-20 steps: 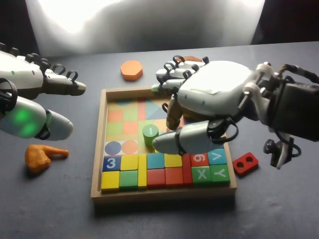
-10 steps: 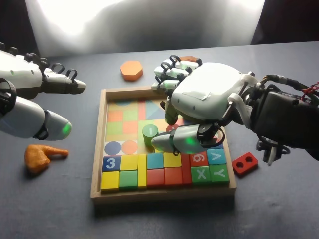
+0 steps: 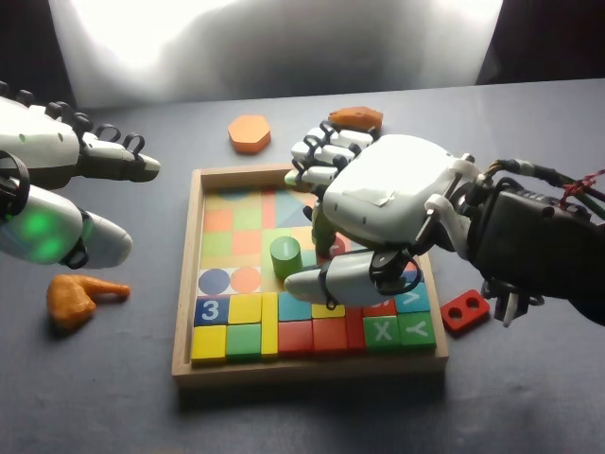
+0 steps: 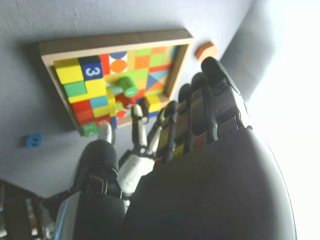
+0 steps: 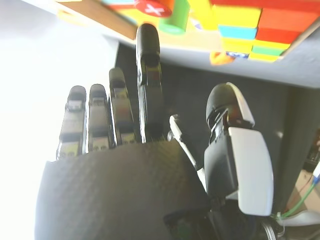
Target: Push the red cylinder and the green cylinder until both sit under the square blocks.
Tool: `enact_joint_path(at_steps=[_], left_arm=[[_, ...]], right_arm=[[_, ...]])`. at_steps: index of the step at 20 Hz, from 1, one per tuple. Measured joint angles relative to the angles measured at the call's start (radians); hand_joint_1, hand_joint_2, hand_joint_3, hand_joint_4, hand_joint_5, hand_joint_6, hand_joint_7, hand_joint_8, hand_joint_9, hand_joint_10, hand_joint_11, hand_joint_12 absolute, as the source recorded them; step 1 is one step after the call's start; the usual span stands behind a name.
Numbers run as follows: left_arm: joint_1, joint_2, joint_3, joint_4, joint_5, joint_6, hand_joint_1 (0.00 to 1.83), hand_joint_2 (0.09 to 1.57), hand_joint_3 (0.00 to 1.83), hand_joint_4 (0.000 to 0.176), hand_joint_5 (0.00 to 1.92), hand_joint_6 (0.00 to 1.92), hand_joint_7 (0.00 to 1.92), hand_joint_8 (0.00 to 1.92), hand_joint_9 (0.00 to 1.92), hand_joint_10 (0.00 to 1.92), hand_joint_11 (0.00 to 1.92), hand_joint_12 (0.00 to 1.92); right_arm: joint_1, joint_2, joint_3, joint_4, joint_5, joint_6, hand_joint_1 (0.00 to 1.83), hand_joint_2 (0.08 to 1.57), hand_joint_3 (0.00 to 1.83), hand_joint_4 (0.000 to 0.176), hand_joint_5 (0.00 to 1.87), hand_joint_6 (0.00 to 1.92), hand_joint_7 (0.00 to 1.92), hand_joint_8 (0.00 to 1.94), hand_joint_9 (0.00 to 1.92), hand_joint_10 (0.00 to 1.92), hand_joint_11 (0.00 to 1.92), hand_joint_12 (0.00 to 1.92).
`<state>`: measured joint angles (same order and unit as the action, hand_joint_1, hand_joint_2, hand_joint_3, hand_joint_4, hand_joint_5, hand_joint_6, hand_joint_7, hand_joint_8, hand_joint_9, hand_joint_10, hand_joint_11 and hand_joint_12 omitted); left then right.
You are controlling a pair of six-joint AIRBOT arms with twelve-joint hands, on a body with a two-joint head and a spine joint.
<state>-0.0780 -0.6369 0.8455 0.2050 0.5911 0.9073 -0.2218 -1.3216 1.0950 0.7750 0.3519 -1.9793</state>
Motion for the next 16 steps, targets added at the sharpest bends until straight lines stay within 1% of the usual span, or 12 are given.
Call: enact_joint_path(at_steps=[1, 4, 6, 10, 12, 13, 14, 15, 16], left_arm=[[0.000, 0.000, 0.000, -0.001, 0.000, 0.000, 0.07, 1.36, 0.00, 0.039, 0.06, 0.01, 0.12, 0.01, 0.12, 0.01, 0.00, 0.60], [0.000, 0.000, 0.000, 0.000, 0.000, 0.000, 0.05, 1.36, 0.00, 0.040, 0.07, 0.00, 0.13, 0.00, 0.12, 0.00, 0.00, 0.58], [0.000, 0.000, 0.000, 0.000, 0.000, 0.000, 0.08, 1.36, 0.00, 0.036, 0.06, 0.00, 0.11, 0.00, 0.12, 0.00, 0.00, 0.58], [0.000, 0.000, 0.000, 0.000, 0.000, 0.000, 0.06, 1.37, 0.00, 0.041, 0.07, 0.00, 0.12, 0.00, 0.13, 0.00, 0.00, 0.59], [0.000, 0.000, 0.000, 0.000, 0.000, 0.000, 0.06, 1.37, 0.00, 0.046, 0.07, 0.00, 0.11, 0.00, 0.13, 0.00, 0.00, 0.60], [0.000, 0.000, 0.000, 0.000, 0.000, 0.000, 0.04, 1.37, 0.00, 0.043, 0.08, 0.00, 0.12, 0.00, 0.14, 0.00, 0.00, 0.63], [0.000, 0.000, 0.000, -0.001, 0.000, 0.000, 0.06, 1.36, 0.00, 0.043, 0.09, 0.01, 0.13, 0.00, 0.14, 0.00, 0.00, 0.66], [0.000, 0.000, 0.000, -0.001, 0.000, 0.000, 0.05, 1.36, 0.00, 0.042, 0.08, 0.00, 0.14, 0.00, 0.14, 0.00, 0.00, 0.65], [0.000, 0.000, 0.000, 0.000, 0.000, 0.000, 0.06, 1.37, 0.00, 0.039, 0.08, 0.00, 0.13, 0.00, 0.13, 0.00, 0.00, 0.60]], right_arm=[[0.000, -0.001, 0.000, -0.002, 0.000, 0.000, 0.00, 1.18, 0.00, 0.000, 0.91, 0.04, 0.18, 0.00, 0.00, 0.00, 0.00, 0.00], [-0.004, -0.001, 0.000, -0.011, 0.002, 0.000, 0.00, 1.18, 0.00, 0.000, 0.92, 0.05, 0.22, 0.01, 0.00, 0.00, 0.00, 0.00], [-0.004, 0.000, 0.000, -0.013, 0.003, 0.000, 0.00, 1.17, 0.00, 0.000, 0.91, 0.04, 0.20, 0.00, 0.00, 0.00, 0.00, 0.00], [-0.004, 0.023, -0.003, -0.013, -0.015, 0.007, 0.00, 1.17, 0.00, 0.000, 0.92, 0.04, 0.20, 0.00, 0.00, 0.00, 0.00, 0.00], [-0.014, 0.046, -0.025, -0.016, -0.014, -0.017, 0.00, 1.17, 0.00, 0.000, 0.92, 0.04, 0.19, 0.00, 0.00, 0.00, 0.00, 0.00], [-0.020, 0.054, -0.035, -0.020, -0.009, -0.037, 0.00, 1.17, 0.00, 0.000, 0.91, 0.04, 0.19, 0.00, 0.00, 0.00, 0.00, 0.00], [-0.026, 0.057, -0.040, -0.022, -0.004, -0.053, 0.00, 1.17, 0.00, 0.000, 0.91, 0.04, 0.20, 0.00, 0.00, 0.00, 0.00, 0.00], [-0.026, 0.059, -0.044, -0.026, -0.005, -0.061, 0.03, 1.17, 0.00, 0.000, 0.92, 0.04, 0.21, 0.01, 0.02, 0.01, 0.00, 0.00], [-0.031, 0.063, -0.045, -0.028, -0.006, -0.064, 0.01, 1.17, 0.00, 0.000, 0.92, 0.04, 0.21, 0.01, 0.01, 0.00, 0.00, 0.00]])
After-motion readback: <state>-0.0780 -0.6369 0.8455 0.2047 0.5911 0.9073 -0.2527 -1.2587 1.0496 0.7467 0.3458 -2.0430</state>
